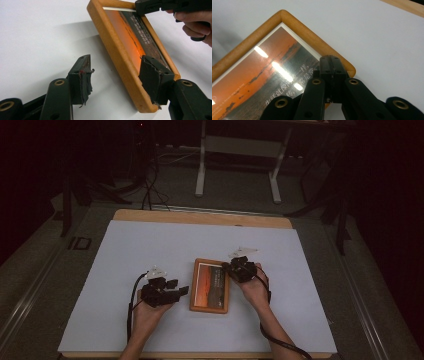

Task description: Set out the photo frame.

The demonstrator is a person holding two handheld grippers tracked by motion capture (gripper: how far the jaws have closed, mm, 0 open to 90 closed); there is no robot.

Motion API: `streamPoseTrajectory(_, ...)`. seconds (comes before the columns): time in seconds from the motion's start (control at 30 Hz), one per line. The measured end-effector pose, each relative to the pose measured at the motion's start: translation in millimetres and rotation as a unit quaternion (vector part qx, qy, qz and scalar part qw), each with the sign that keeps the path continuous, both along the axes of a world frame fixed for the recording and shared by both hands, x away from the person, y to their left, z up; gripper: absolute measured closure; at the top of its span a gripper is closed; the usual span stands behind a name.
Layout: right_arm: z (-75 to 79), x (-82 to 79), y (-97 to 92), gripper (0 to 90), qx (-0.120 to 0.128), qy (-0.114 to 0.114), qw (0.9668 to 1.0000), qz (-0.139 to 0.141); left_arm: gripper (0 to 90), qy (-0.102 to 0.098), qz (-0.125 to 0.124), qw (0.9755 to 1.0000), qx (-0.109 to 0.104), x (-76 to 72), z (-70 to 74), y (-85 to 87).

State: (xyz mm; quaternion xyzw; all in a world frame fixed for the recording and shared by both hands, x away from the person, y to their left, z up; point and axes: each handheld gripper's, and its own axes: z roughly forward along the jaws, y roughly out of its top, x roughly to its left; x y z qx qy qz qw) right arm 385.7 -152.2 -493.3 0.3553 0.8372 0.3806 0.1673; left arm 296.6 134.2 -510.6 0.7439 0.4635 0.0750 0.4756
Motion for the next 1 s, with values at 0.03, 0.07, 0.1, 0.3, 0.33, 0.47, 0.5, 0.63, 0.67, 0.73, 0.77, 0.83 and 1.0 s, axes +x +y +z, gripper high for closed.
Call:
streamPoseTrajectory(0.03, 0.0, 0.0, 0.0, 90.0, 0.0, 0.0, 1.0, 0.0, 43.1, 0.0, 0.0, 1.0, 0.0, 0.0, 0.0, 0.0)
streamPoseTrajectory(0.07, -0.8, 0.2, -1.6, 90.0, 0.0, 0.003, 1.0, -0.005, 42.9, 0.001, 0.003, 1.0, 0.001, 0.5, -0.4, 0.6)
streamPoseTrajectory(0.1, -0.8, 0.2, -1.6, 90.0, 0.0, 0.003, 1.0, -0.005, 42.9, 0.001, 0.003, 1.0, 0.001, 0.5, -0.4, 0.6)
streamPoseTrajectory(0.3, -5.4, 2.4, -6.9, 90.0, -0.003, 0.013, 0.9997, -0.019, 43.0, 0.002, 0.006, 1.0, -0.003, 0.8, -0.2, 2.3)
streamPoseTrajectory(0.33, -7.8, 3.4, -9.1, 90.0, -0.005, 0.016, 0.9996, -0.025, 43.0, 0.002, 0.006, 1.0, -0.004, 0.6, 0.1, 2.3)
streamPoseTrajectory(0.47, -13.7, 4.8, -12.9, 90.0, -0.009, 0.022, 0.9992, -0.031, 42.9, 0.003, 0.008, 1.0, -0.002, 1.1, -0.5, 2.8)
streamPoseTrajectory(0.5, -14.9, 4.9, -13.6, 90.0, -0.011, 0.025, 0.9991, -0.032, 42.9, 0.003, 0.01, 0.9999, -0.002, 1.2, -0.6, 3.0)
streamPoseTrajectory(0.63, -19.8, 6.2, -16.0, 90.0, -0.012, 0.029, 0.9989, -0.036, 42.9, 0.002, 0.008, 0.9999, -0.006, 0.9, 0.3, 2.8)
streamPoseTrajectory(0.67, -19.9, 6.4, -16.9, 90.0, -0.006, 0.031, 0.9989, -0.036, 42.9, 0.002, 0.008, 1.0, -0.006, 0.7, 0.4, 2.6)
streamPoseTrajectory(0.73, -19.6, 6.3, -16.8, 90.0, -0.006, 0.031, 0.9989, -0.036, 42.9, 0.003, 0.006, 1.0, -0.005, 0.6, 0.4, 1.4)
streamPoseTrajectory(0.77, -19.4, 6.1, -16.0, 90.0, -0.009, 0.031, 0.9988, -0.037, 42.9, 0.003, 0.006, 1.0, -0.005, 0.6, 0.4, 1.4)
streamPoseTrajectory(0.83, -19.1, 6.3, -15.9, 90.0, -0.012, 0.031, 0.9988, -0.036, 42.9, 0.004, 0.004, 1.0, -0.003, 0.3, 0.5, 0.1)
streamPoseTrajectory(1.0, -20.0, 6.5, -16.7, 90.0, -0.007, 0.031, 0.9988, -0.036, 44.3, 0.003, -0.002, 0.9999, -0.011, -1.0, 1.8, -1.8)
